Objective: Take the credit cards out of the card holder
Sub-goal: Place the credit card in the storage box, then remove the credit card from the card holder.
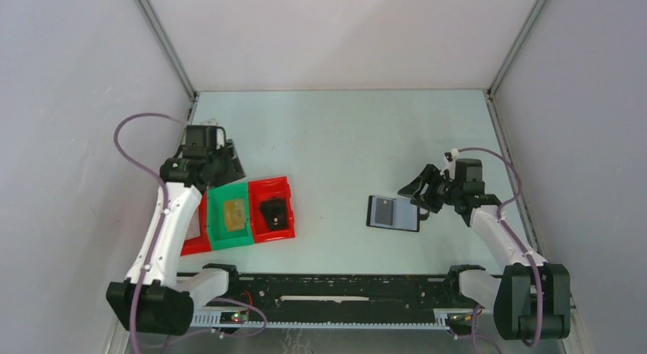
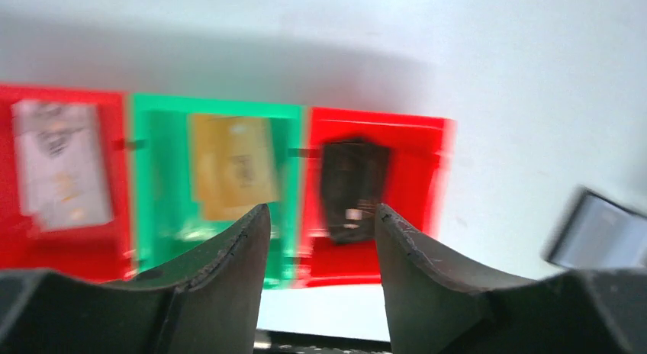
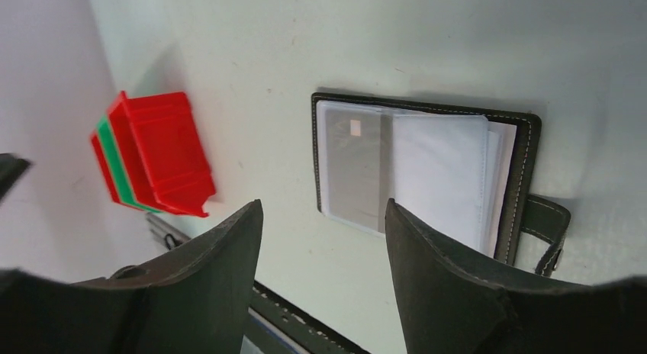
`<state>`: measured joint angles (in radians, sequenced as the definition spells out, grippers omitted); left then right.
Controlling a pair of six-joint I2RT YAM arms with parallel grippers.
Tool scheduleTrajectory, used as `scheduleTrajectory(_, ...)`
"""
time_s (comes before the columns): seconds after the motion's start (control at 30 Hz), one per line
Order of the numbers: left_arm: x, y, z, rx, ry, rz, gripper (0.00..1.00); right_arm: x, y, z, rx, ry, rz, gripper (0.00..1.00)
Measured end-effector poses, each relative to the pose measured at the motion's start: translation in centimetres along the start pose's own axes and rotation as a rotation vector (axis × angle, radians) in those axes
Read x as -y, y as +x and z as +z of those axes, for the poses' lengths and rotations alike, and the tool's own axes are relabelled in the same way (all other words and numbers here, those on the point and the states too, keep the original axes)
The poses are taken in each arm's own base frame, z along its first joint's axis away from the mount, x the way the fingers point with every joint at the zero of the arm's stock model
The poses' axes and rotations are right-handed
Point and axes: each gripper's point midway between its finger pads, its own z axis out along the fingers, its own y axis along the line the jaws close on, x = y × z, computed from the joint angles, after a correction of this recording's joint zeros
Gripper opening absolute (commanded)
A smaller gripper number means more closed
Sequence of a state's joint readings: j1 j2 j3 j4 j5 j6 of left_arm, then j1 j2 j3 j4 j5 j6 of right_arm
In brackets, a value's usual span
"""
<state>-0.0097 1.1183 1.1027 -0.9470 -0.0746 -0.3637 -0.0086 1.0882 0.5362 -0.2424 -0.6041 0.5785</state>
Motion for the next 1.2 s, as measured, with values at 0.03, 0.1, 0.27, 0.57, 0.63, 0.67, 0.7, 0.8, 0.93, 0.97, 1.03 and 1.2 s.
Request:
scheduleTrajectory(0.03, 1.5, -0.4, -0.8, 0.031, 0.049, 0.014, 0.58, 0.0, 0.0, 0.1, 0.002, 0.022, -0.014, 0.66)
scheduleTrajectory(0.1, 5.9, -0.5, -2.2, 0.062, 0.179, 0.064, 0.58, 0.1, 0.3, 0.4, -0.003, 0.067, -0.045, 0.61)
scheduleTrajectory(0.27, 15.0, 2.0, -2.5, -0.015, 0.397, 0.166, 0.58, 1.0, 2.2, 1.5, -0.059, 0.148, -0.071, 0.51)
scheduleTrajectory(0.57, 29.0, 11.9, 0.4, -0.311, 0.646, 0.295, 0.59, 4.7, 3.0, 3.3, -0.106, 0.304, -0.027, 0.36)
scheduleTrajectory(0.63, 30.7, 13.9, 1.2, -0.370, 0.667, 0.308, 0.59, 5.0, 3.0, 3.3, -0.105, 0.320, -0.022, 0.34)
scheduleTrajectory(0.67, 31.4, 14.9, 1.7, -0.397, 0.674, 0.313, 0.59, 5.1, 3.0, 3.4, -0.105, 0.323, -0.020, 0.34)
scheduleTrajectory(0.7, 31.9, 15.5, 2.0, -0.417, 0.680, 0.314, 0.59, 5.0, 3.0, 3.4, -0.105, 0.322, -0.017, 0.34)
scheduleTrajectory(0.8, 32.9, 17.0, 2.8, -0.466, 0.692, 0.304, 0.59, 4.6, 3.1, 3.6, -0.105, 0.312, -0.024, 0.34)
scheduleTrajectory(0.93, 33.5, 17.0, 2.6, -0.474, 0.714, 0.279, 0.59, 3.3, 3.6, 4.1, -0.108, 0.274, -0.041, 0.32)
scheduleTrajectory(0.97, 33.7, 16.9, 2.6, -0.472, 0.720, 0.275, 0.59, 3.1, 3.6, 4.3, -0.111, 0.267, -0.042, 0.32)
scheduleTrajectory(1.03, 33.9, 16.7, 2.4, -0.473, 0.731, 0.263, 0.59, 3.1, 3.7, 4.7, -0.117, 0.261, -0.037, 0.31)
scheduleTrajectory(1.2, 34.6, 16.8, 2.0, -0.489, 0.767, 0.252, 0.59, 5.0, 3.4, 5.4, -0.128, 0.316, 0.009, 0.31)
